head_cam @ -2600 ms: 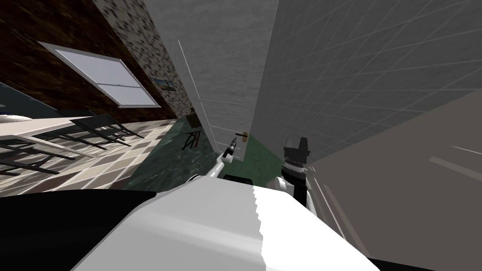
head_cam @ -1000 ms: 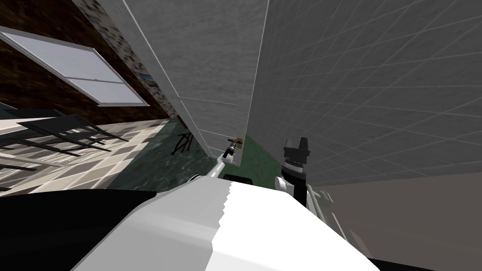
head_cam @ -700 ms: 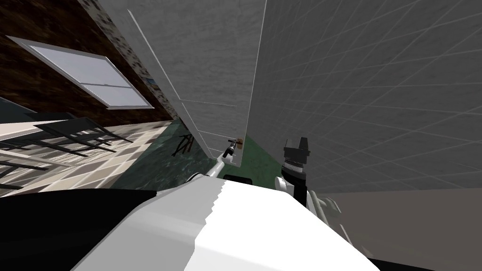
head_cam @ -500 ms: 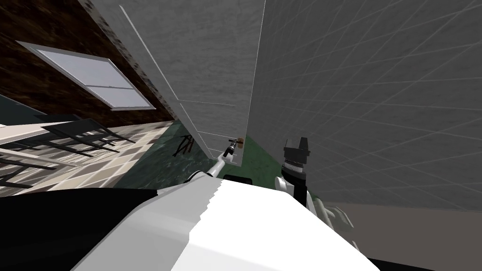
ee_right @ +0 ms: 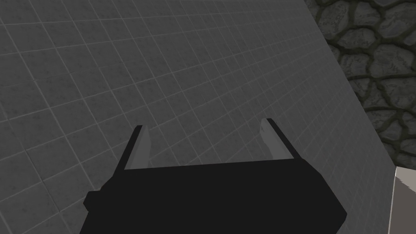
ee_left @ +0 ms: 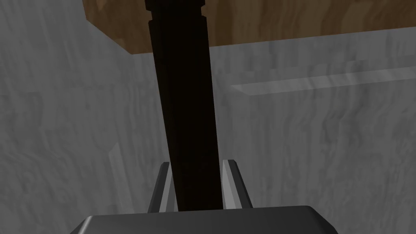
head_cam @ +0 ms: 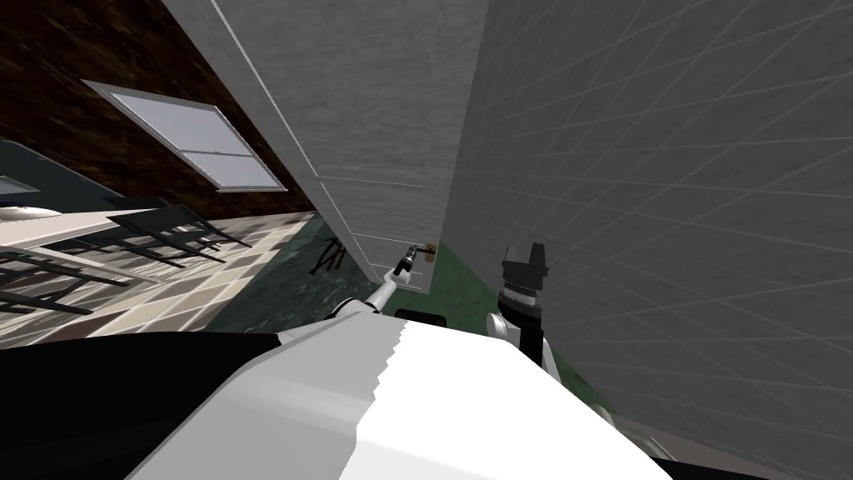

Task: Push the door open

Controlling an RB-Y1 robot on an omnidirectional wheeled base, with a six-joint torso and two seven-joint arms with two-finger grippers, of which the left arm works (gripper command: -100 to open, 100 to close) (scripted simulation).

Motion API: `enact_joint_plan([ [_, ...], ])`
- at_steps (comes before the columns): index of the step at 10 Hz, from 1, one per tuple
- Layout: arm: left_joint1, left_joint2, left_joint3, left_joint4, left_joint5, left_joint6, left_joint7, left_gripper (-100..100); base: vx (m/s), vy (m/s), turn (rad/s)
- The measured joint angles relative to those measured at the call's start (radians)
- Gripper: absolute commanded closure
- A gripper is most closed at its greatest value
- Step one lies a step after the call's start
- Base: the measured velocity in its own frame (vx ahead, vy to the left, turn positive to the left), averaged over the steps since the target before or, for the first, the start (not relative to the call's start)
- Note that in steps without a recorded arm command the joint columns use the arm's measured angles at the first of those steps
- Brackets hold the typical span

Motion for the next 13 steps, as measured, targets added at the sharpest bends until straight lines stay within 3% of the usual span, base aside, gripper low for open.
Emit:
enact_joint_plan([
  [3, -0.041, -0.011, 0.023, 0.054, -0.007, -0.019, -0.001, 100, 0.091, -0.024, 0.094],
  [5, -0.017, -0.009, 0.021, 0.011, -0.015, 0.001, 0.004, 100, 0.048, -0.021, 0.062],
  [8, -0.066, -0.015, 0.042, 0.084, -0.016, -0.026, 0.002, 100, 0.043, -0.025, 0.090],
  [9, -0.092, -0.013, 0.044, 0.135, -0.019, -0.046, 0.012, 100, 0.072, -0.089, 0.168],
  [10, -0.083, -0.018, 0.048, 0.119, -0.025, -0.040, 0.019, 100, 0.055, -0.125, 0.137],
  [11, -0.093, -0.022, 0.057, 0.129, -0.028, -0.039, 0.021, 100, 0.045, -0.099, 0.100],
  [13, -0.128, -0.024, 0.075, 0.177, -0.029, -0.058, 0.026, 100, 0.011, -0.142, 0.115],
])
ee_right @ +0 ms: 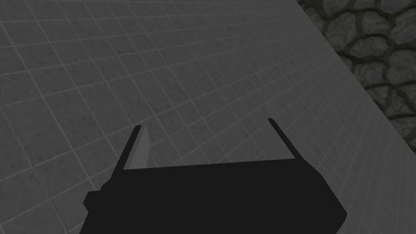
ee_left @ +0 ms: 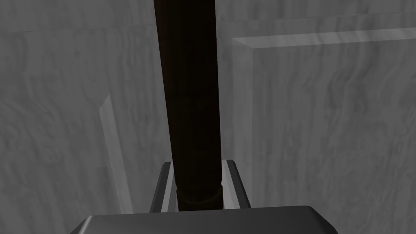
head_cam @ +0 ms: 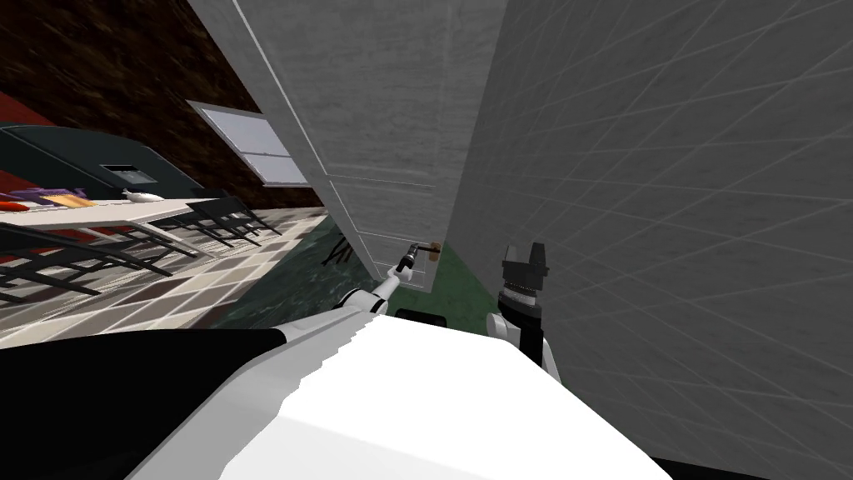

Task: Push the door open

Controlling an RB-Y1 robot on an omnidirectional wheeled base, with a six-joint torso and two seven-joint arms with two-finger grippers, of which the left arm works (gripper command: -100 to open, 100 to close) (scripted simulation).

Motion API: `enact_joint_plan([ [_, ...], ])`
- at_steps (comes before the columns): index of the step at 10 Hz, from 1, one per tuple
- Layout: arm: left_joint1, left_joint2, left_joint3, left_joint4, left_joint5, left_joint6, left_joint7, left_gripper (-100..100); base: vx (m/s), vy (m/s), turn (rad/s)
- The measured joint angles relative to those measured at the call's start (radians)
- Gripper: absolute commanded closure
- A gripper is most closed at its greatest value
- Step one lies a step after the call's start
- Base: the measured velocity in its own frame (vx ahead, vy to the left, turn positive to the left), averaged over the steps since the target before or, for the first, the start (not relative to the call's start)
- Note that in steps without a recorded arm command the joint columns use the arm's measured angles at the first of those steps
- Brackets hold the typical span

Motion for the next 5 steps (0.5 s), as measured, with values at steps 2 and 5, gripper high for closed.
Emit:
enact_joint_plan([
  [2, -0.024, -0.006, 0.021, 0.023, -0.005, -0.012, 0.009, 100, -0.056, -0.194, 0.138],
  [5, -0.059, -0.014, 0.041, 0.070, -0.005, -0.028, 0.010, 100, -0.108, -0.095, 0.013],
])
